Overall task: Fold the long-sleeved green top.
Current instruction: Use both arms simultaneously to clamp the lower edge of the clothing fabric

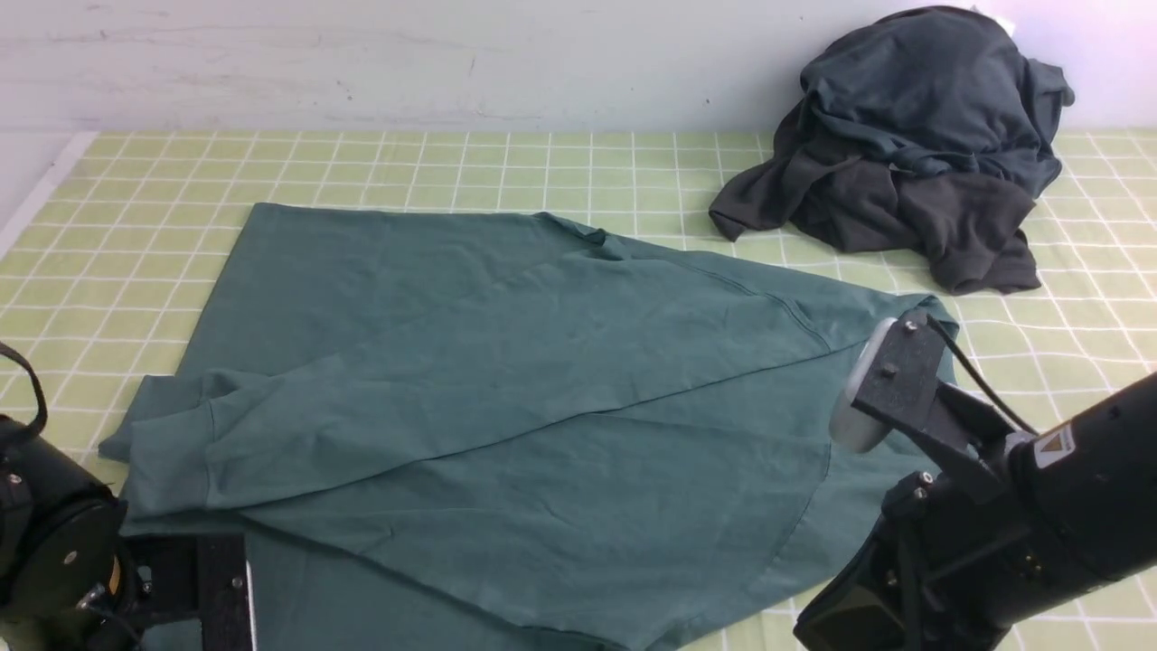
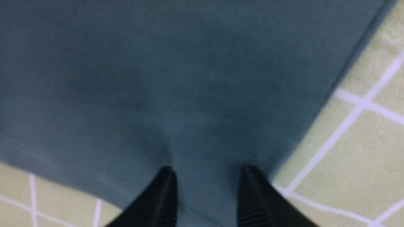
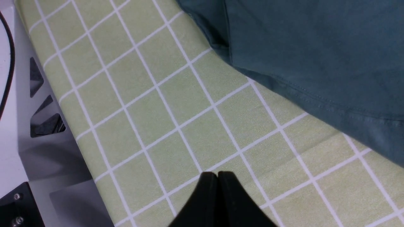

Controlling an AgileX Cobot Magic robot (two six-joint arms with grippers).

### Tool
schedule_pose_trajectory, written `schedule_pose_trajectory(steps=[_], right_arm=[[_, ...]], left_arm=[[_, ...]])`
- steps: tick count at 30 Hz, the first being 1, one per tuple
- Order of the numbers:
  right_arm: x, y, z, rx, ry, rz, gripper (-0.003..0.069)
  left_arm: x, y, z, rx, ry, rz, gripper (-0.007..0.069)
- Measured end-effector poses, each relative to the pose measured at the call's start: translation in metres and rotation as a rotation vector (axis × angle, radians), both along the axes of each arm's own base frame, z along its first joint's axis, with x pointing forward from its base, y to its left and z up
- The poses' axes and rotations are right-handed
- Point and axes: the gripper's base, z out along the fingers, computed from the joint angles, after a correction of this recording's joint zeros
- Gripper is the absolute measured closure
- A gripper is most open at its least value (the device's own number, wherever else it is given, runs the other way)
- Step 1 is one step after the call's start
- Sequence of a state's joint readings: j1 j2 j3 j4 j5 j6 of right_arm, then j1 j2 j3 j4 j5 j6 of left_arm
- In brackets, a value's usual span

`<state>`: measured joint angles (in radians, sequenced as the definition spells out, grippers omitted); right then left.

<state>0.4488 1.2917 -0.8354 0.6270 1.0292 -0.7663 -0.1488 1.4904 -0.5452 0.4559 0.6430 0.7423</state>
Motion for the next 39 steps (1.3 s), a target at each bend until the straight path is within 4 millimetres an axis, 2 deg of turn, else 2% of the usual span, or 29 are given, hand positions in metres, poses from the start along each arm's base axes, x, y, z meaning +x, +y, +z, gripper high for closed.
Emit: schedule_pose_trajectory(steps=[5, 10, 15, 26, 29, 31, 37, 39], right_arm=[[0.000, 0.000, 0.000, 0.001, -0.004, -0.003, 0.0673], [0.000, 0.000, 0.000, 0.002, -0.003, -0.004, 0.0673], [0.000, 0.000, 0.000, 0.007, 0.000, -0.006, 0.0673], [0.000, 0.001, 0.001, 0.013, 0.007, -0.006, 0.0673], [0.000, 0.001, 0.001, 0.013, 0.007, -0.006, 0.0673], [-0.001, 0.001, 0.001, 0.012, 0.013, -0.002, 0.0673], [-0.002, 0.001, 0.001, 0.013, 0.021, 0.001, 0.0673], [-0.002, 0.001, 0.001, 0.013, 0.022, 0.002, 0.0673]], left_arm=[[-0.002, 0.000, 0.003, -0.004, -0.011, -0.004, 0.0414], [-0.006, 0.000, 0.015, -0.020, -0.067, 0.001, 0.0347], [-0.008, -0.001, 0.011, -0.033, -0.045, 0.004, 0.0290], [-0.007, -0.003, 0.002, -0.039, 0.005, -0.013, 0.0297], [-0.007, -0.002, 0.002, -0.032, 0.007, -0.020, 0.0334], [-0.006, -0.001, 0.002, -0.016, -0.001, -0.027, 0.0418], [-0.008, 0.000, 0.012, -0.016, -0.060, -0.008, 0.0576], [-0.009, 0.001, 0.016, -0.019, -0.079, -0.007, 0.0603]])
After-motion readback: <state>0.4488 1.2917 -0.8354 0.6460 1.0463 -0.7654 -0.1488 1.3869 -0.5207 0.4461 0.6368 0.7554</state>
